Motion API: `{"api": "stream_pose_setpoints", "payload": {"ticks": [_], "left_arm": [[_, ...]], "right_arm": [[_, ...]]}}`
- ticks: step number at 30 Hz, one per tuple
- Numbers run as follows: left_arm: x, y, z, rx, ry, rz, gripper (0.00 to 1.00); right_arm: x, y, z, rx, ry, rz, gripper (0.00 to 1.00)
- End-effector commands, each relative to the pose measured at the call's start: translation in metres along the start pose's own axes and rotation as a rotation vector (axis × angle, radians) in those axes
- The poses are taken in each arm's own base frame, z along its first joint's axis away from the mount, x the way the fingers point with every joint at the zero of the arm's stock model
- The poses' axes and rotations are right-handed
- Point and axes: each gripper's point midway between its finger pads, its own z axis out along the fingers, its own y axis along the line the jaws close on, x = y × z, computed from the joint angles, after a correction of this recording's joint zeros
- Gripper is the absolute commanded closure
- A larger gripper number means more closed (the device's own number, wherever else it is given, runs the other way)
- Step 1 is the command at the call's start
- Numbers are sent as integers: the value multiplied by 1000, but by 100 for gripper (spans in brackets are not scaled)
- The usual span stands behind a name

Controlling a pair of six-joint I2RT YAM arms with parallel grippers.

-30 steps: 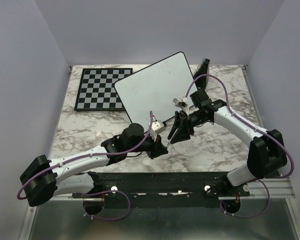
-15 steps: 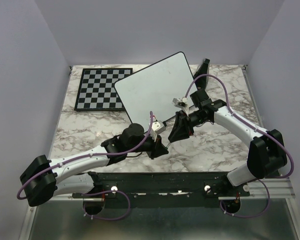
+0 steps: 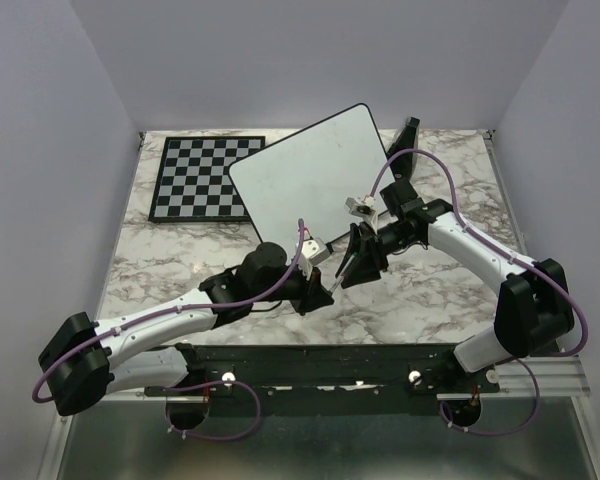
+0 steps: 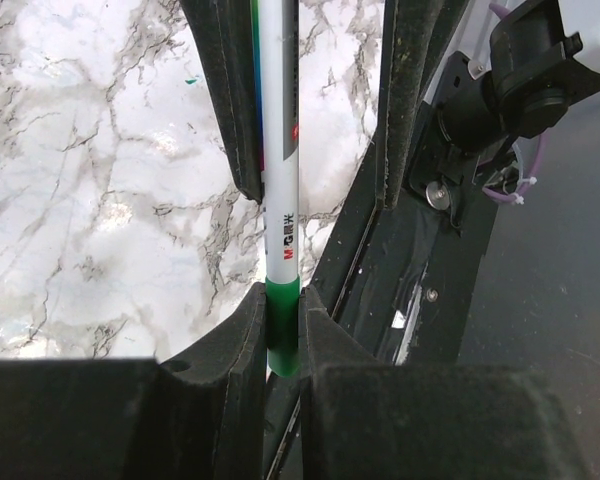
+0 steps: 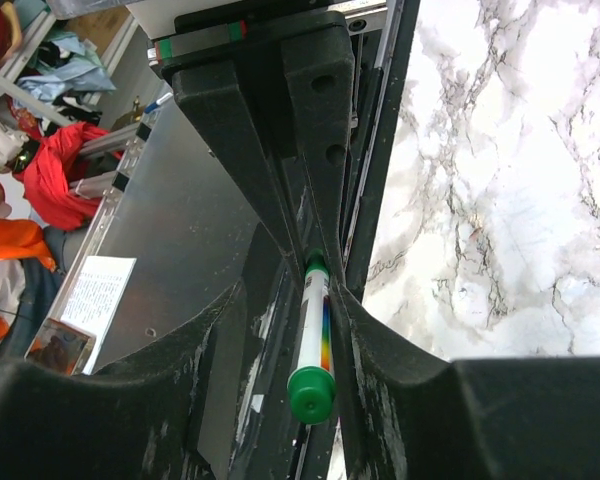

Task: Write a sentence on the whiteboard
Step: Open the pen cap of the whiteboard marker.

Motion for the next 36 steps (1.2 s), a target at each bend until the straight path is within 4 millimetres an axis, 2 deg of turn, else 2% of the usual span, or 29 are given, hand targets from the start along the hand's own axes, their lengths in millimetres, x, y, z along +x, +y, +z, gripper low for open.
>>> {"api": "stream_pose_setpoints", "payload": {"ticks": [1, 12, 20, 30, 32, 33, 35, 36], "left_arm": [[-16, -2, -4, 5, -37, 21, 100], [-21, -5, 6, 40, -102, -29, 100], [-13, -4, 9, 46, -75, -40, 100], [-18, -3, 12, 51, -114, -73, 100], [-13, -2, 14, 50, -121, -95, 100], [-18, -4, 14, 60, -154, -111, 100], [-12, -3, 15, 57, -168, -130, 100], [-18, -5, 15, 68, -204, -126, 100]], "right_arm": [[1, 5, 3, -28, -4, 26, 54], [-6, 7, 5, -59, -37, 65, 57], [-9, 5, 4, -36, -31, 60, 59], [-10, 3, 4, -26, -30, 63, 62], [-11, 4, 3, -26, -34, 67, 61], [-13, 4, 3, -25, -35, 65, 60], [-15, 4, 1, -18, -37, 61, 55], [-15, 3, 1, -13, -37, 60, 53]]}}
